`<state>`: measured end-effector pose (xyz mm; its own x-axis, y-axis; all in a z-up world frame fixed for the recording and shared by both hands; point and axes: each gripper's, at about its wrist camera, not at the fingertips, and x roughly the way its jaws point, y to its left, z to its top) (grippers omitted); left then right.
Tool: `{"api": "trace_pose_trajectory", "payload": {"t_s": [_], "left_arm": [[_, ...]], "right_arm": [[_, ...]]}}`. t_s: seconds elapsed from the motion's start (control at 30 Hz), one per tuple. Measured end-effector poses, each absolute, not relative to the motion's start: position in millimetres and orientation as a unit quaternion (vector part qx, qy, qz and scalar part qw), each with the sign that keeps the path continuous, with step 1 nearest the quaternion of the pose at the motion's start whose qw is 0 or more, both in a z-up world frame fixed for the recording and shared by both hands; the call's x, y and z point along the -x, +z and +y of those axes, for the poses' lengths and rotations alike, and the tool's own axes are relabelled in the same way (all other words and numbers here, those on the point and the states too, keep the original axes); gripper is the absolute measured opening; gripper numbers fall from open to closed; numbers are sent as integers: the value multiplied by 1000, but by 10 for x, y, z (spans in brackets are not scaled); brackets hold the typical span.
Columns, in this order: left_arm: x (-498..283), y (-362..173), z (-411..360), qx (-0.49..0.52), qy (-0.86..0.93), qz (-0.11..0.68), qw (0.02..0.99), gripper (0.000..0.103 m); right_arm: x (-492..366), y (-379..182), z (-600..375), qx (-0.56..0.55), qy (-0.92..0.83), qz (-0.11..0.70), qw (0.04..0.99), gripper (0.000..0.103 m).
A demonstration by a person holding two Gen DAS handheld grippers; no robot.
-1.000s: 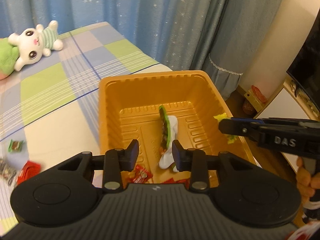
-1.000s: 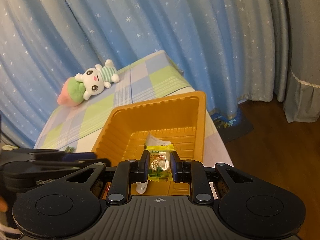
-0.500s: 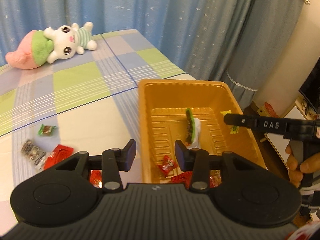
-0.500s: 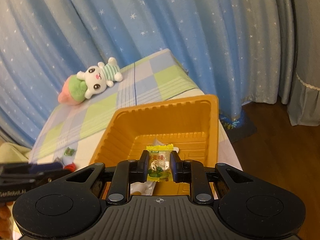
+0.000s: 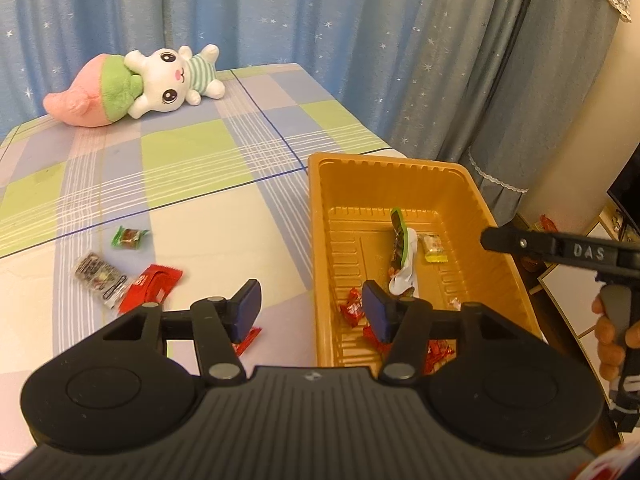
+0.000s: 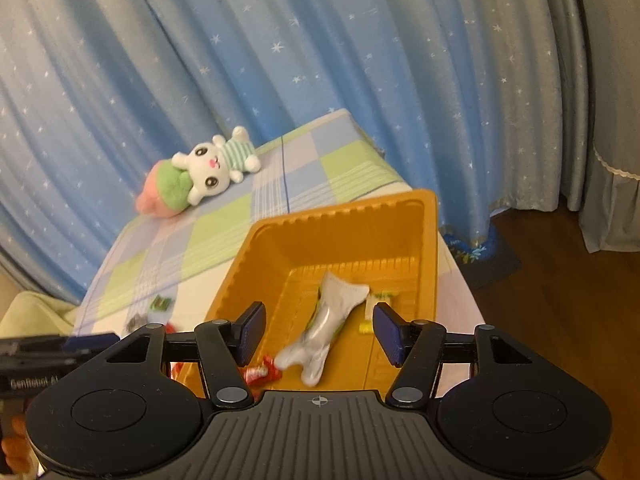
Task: Organize snacks
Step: 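Move both open tools back toward the remaining snacks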
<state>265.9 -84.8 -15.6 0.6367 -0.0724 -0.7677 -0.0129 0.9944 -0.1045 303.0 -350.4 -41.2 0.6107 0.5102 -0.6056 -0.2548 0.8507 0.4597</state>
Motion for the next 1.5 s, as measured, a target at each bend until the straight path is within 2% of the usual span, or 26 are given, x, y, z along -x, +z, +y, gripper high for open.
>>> {"api": "trace_pose_trajectory", "payload": {"t_s": [0.6, 1.5], "left_arm": [[-2203, -161, -512, 70, 8, 435, 898, 57], [-1743, -328, 360, 74, -28, 470, 879, 63]], "right_arm": [[-2447, -367, -3304, -148, 225, 403, 875, 61], [-1882, -464, -2264, -130, 217, 448, 858, 61]]}}
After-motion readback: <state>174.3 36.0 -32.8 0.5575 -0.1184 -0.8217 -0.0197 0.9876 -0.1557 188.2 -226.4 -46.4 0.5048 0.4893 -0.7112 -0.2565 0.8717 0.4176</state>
